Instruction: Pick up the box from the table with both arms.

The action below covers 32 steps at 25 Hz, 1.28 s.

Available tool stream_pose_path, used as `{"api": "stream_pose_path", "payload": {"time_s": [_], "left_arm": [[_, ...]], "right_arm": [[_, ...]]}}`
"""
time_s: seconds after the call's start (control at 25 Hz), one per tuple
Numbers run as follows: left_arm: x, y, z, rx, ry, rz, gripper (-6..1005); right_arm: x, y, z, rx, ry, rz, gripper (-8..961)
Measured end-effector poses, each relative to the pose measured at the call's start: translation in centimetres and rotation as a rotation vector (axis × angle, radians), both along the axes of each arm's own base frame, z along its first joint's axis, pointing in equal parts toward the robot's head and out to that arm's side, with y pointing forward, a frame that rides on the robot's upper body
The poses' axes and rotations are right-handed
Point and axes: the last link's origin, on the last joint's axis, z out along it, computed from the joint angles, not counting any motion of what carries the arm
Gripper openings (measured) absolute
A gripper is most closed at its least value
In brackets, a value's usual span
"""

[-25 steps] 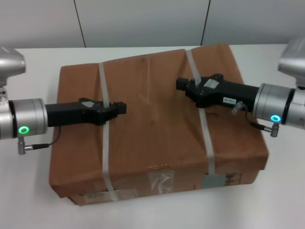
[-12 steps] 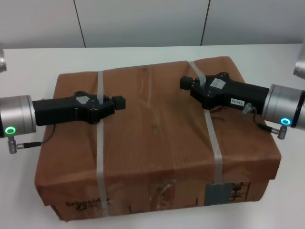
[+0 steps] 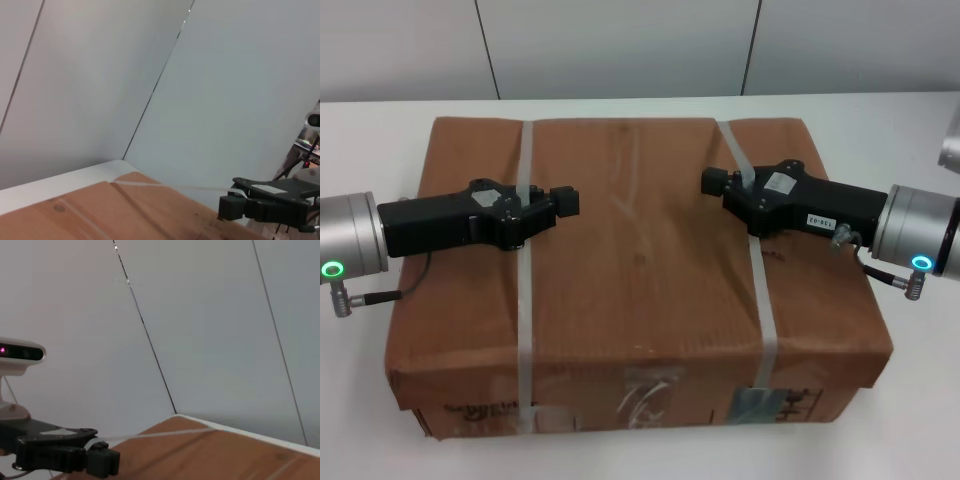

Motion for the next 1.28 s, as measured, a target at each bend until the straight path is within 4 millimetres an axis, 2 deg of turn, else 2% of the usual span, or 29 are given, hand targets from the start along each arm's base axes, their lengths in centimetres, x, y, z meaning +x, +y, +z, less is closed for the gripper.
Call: {"api": "stream_pose_path", "payload": {"time_s": [1.28], "left_arm": [[-0.12, -0.09, 0.09, 0.005, 0.001, -0.004, 79]], "right_arm": [[-0.02, -0.03, 0.05, -0.004, 0.01, -0.005, 10]]}}
